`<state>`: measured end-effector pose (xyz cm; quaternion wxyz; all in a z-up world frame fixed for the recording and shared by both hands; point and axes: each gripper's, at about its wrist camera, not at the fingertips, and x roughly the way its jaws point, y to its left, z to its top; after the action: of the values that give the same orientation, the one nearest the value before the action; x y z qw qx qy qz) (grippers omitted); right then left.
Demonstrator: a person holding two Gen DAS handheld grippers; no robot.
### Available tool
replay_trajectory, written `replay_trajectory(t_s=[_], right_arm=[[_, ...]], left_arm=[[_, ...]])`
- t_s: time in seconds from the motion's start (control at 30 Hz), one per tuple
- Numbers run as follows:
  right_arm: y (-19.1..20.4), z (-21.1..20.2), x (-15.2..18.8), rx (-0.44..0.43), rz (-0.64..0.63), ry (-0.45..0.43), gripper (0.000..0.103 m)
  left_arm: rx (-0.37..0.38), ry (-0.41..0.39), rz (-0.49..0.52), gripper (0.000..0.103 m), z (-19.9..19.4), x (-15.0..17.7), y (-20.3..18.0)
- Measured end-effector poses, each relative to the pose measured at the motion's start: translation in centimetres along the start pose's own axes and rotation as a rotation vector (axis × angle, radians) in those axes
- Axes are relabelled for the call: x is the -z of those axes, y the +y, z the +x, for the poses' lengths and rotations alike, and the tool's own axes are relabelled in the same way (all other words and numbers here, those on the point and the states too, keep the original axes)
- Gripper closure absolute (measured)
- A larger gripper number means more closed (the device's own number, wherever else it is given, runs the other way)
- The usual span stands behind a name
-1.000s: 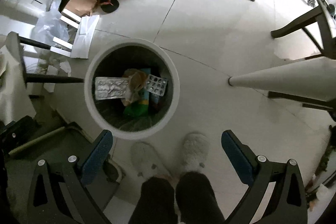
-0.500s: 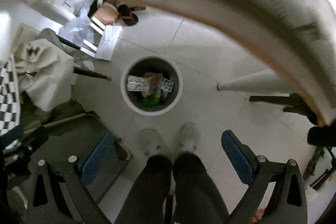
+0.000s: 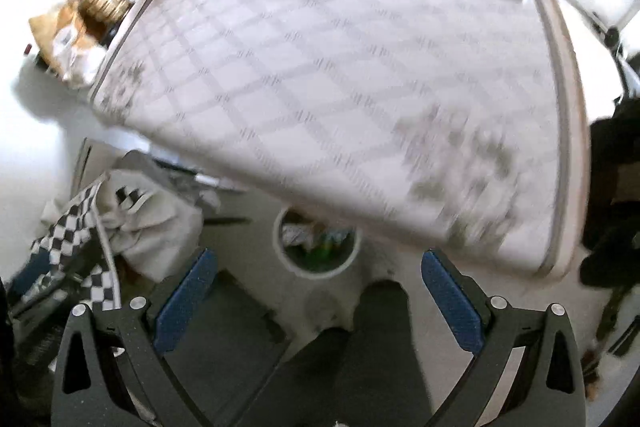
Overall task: Collect trash
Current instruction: 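Raise both tools back toward the table, then grasp the blue-white medicine box with left tool while right tool grasps Dental Doctor box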
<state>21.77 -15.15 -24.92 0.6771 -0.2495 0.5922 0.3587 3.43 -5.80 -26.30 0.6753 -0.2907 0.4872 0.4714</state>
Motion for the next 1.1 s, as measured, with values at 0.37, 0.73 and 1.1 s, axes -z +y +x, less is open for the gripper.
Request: replay_trajectory(t_s=[0.37,0.73,1.1], right_arm=[[-9.3,3.5,-21.0,0.184,-0.087,-0.021,0.0],[-17.3,13.6,-37.1,0.307,-0.194,0.101,0.0],[-20.5,17.6,-40.5,0.109,-0.05,0.222,0.031]], left_arm=[[0.011,0.071,-0.078,0.0,4.9,-15.9,-10.6],[0.008,0.27,-0.204,0.0,15.4,-24.7,-18.4],[0.096,0.386,-0.359,0.002,20.5,-27.9,-19.4]])
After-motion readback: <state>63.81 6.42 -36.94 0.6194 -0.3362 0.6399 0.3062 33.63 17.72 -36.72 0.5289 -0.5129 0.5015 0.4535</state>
